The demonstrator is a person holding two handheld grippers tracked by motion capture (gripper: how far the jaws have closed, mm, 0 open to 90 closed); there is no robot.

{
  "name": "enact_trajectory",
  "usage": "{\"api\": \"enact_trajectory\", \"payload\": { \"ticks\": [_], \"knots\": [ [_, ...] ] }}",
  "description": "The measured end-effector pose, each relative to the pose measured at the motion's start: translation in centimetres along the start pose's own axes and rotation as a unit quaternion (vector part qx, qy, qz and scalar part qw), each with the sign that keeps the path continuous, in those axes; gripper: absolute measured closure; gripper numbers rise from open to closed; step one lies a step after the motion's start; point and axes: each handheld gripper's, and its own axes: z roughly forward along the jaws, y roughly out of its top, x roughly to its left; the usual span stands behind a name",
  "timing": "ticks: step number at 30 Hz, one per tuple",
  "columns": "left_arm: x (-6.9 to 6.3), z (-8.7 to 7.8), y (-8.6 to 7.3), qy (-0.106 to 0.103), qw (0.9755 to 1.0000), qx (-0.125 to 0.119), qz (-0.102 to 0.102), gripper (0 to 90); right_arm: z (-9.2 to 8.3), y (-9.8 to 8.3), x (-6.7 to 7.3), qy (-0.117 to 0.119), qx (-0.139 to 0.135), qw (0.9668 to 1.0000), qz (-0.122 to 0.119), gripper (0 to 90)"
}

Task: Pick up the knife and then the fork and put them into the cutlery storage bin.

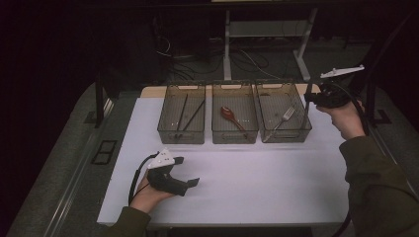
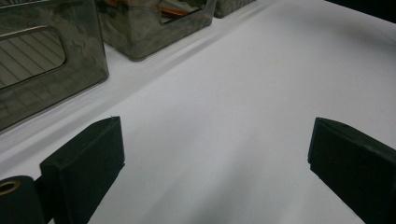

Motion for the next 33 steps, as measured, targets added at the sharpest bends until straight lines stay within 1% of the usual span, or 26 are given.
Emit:
{"api": "enact_trajectory", "payload": {
  "ticks": [2,4,6,10,11,12,13,14,15,17,18,20,22,27,30,33],
  "knots": [
    [-0.1,0.1,0.1,-0.002,1.0000,0.001,0.003,2.4,1.0,-0.2,-0.2,0.000,0.012,0.9999,0.002,87.5],
    [-0.3,0.1,0.1,-0.004,1.0000,0.000,0.007,2.4,1.8,-0.2,-0.3,0.003,0.006,1.0000,0.004,87.4],
    [-0.3,0.1,0.2,-0.004,1.0000,0.001,0.008,2.4,2.4,0.0,-0.3,0.001,0.004,1.0000,0.007,87.2],
    [-0.4,0.1,0.3,-0.005,0.9999,-0.002,0.013,2.5,4.1,0.3,0.1,0.006,-0.006,0.9999,0.012,85.8],
    [-0.4,0.1,0.3,-0.005,0.9999,-0.003,0.013,2.5,4.5,0.4,0.2,0.007,-0.006,0.9999,0.013,82.5],
    [-0.4,0.1,0.3,-0.005,0.9999,-0.003,0.012,2.5,5.0,0.4,0.3,0.002,-0.005,0.9999,0.012,73.6],
    [-0.3,0.0,0.3,-0.005,0.9999,-0.002,0.014,2.5,5.4,0.4,0.4,-0.005,-0.003,0.9999,0.012,70.5],
    [-0.3,0.0,0.2,-0.005,0.9999,-0.003,0.014,2.5,5.8,0.3,0.5,-0.001,0.002,0.9999,0.014,67.9],
    [-0.3,-0.1,0.2,-0.004,0.9999,-0.005,0.014,2.5,6.2,0.2,0.5,0.004,0.006,0.9998,0.020,62.9],
    [-0.2,-0.1,0.2,-0.004,0.9999,-0.004,0.013,2.5,6.4,-0.1,0.4,0.014,0.005,0.9995,0.029,60.0],
    [-0.2,-0.2,0.2,-0.002,0.9999,-0.006,0.013,2.5,6.4,-0.2,0.4,0.021,0.003,0.9990,0.038,57.5],
    [-0.2,-0.2,0.3,-0.002,0.9999,-0.008,0.013,2.4,6.2,-0.6,0.3,0.034,-0.006,0.9984,0.045,54.0],
    [-0.2,-0.3,0.3,0.001,0.9999,-0.010,0.012,2.2,5.8,-1.0,0.3,0.040,-0.014,0.9980,0.048,48.8],
    [-0.1,-0.4,0.4,0.003,0.9999,-0.009,0.013,2.1,4.2,-2.0,0.8,0.057,-0.040,0.9969,0.035,37.6],
    [-0.1,-0.4,0.5,0.003,0.9999,-0.006,0.012,1.1,3.0,-2.8,1.3,0.069,-0.054,0.9958,0.025,33.5],
    [-0.1,-0.4,0.5,0.004,0.9999,-0.002,0.012,0.4,2.0,-3.5,2.0,0.072,-0.062,0.9953,0.018,29.0]
  ]
}}
